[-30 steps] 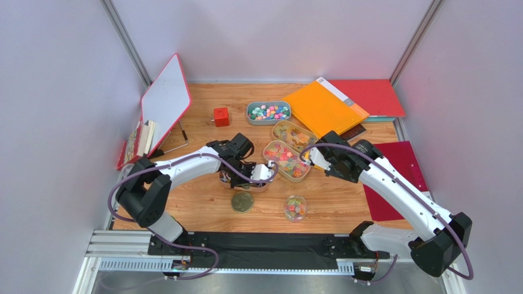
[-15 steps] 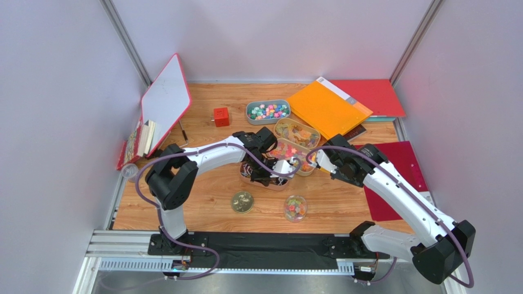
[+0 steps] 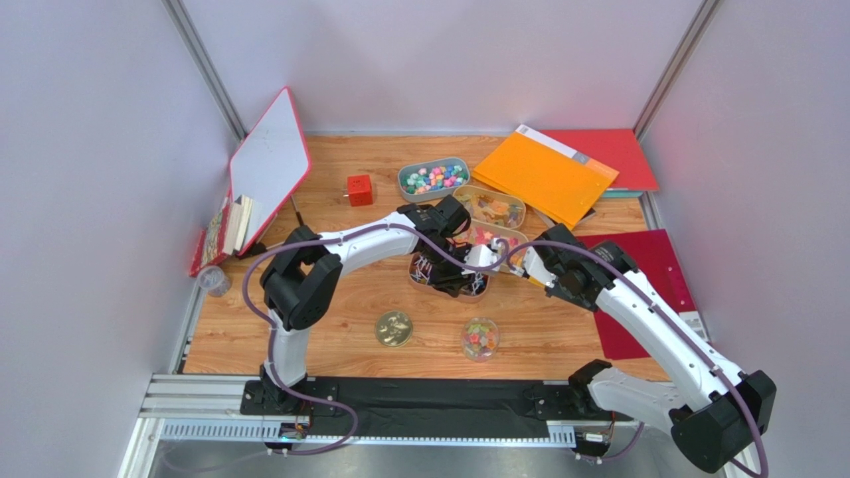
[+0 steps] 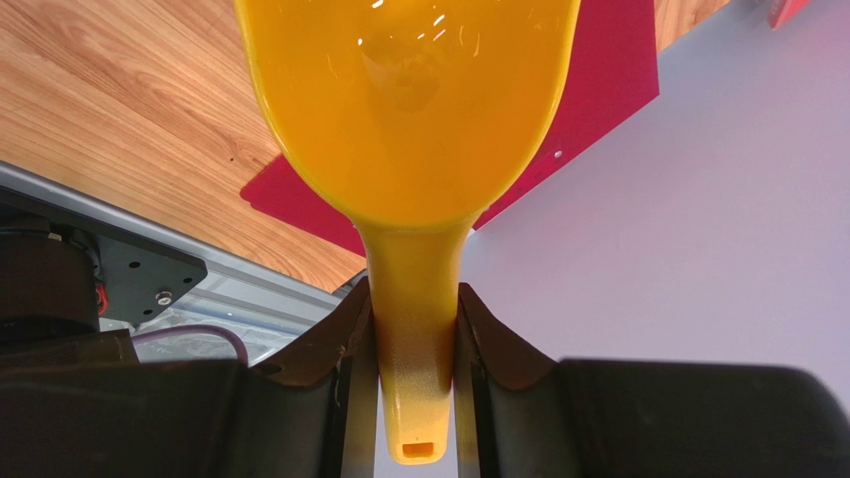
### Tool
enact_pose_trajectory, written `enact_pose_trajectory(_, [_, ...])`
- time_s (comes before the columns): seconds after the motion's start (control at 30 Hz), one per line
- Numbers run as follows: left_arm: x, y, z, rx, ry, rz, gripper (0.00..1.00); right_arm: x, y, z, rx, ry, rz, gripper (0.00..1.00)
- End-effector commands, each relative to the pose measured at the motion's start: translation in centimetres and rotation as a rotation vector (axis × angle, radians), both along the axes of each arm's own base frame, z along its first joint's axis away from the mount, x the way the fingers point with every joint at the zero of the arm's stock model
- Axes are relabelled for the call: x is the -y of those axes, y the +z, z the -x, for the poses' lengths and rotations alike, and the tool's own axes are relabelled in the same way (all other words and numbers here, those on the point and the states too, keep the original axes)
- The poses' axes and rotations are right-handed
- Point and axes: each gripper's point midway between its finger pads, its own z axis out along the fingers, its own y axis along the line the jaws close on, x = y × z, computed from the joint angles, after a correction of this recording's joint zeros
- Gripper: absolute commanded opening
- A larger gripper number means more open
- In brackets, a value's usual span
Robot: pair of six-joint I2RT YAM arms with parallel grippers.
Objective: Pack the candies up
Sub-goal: Move the storage box to the center of the board, then adjust the spatula.
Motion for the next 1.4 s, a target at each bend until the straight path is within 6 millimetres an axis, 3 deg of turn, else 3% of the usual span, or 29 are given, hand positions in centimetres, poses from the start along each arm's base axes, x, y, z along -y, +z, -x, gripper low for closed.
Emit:
enact_pose_trajectory(0.0, [2.1,7.0,0.5,0.015,0.049,0.161,0.53,1.2,0.1,2.4,-0.075,-0.01,0.02,0.0])
enact_pose_trajectory(0.03, [1.5,9.3,0.7,0.055,0.061,0.191,0.55,0.8,0.0,2.4,-0.083,0.002,-0.008,0.0])
enact_pose_trajectory(0.17, [-0.6,13.9,0.3,0.135,0.218,0.251,0.52,-1.1,0.2,1.3,-0.053,0.046,-0.101,0.0])
enact_pose_trajectory(0.2, [-1.3,13.8,0.2,0.134,0.264,0.255,0.42,-1.4,0.2,1.0,-0.051,0.05,-0.114,0.0])
enact_pose_trajectory(0.23, [-1.9,15.9,-0.8,0.164,0.324,0.314,0.34,-2.4,0.4,0.7,-0.059,0.066,-0.156,0.0])
enact_pose_trajectory(0.3, [-2.4,16.7,-0.9,0.081,0.43,0.351,0.0,-3.3,0.6,-0.1,-0.051,0.093,-0.186,0.0])
enact_pose_trajectory(0.4, [-2.2,18.3,-0.8,-0.045,0.485,0.405,0.0,-5.0,0.9,-1.5,-0.064,0.138,-0.229,0.0])
enact_pose_trajectory(0.57, [-0.2,18.3,-1.1,-0.199,0.523,0.422,0.0,-7.7,2.4,-4.5,-0.06,0.201,-0.273,0.0])
enact_pose_trajectory(0.7, [1.3,18.7,-1.8,-0.244,0.52,0.441,0.0,-8.5,3.1,-5.9,-0.048,0.225,-0.268,0.0])
enact_pose_trajectory(0.97, [2.1,18.9,-2.0,-0.277,0.519,0.45,0.0,-9.6,2.7,-5.8,-0.066,0.262,-0.253,0.0])
enact_pose_trajectory(1.1, [2.5,18.5,-2.3,-0.296,0.521,0.449,0.0,-11.1,3.1,-5.7,-0.05,0.298,-0.294,0.0])
enact_pose_trajectory(1.37, [2.6,17.2,-2.6,-0.299,0.525,0.425,0.0,-13.4,6.6,-6.8,0.038,0.326,-0.4,0.0])
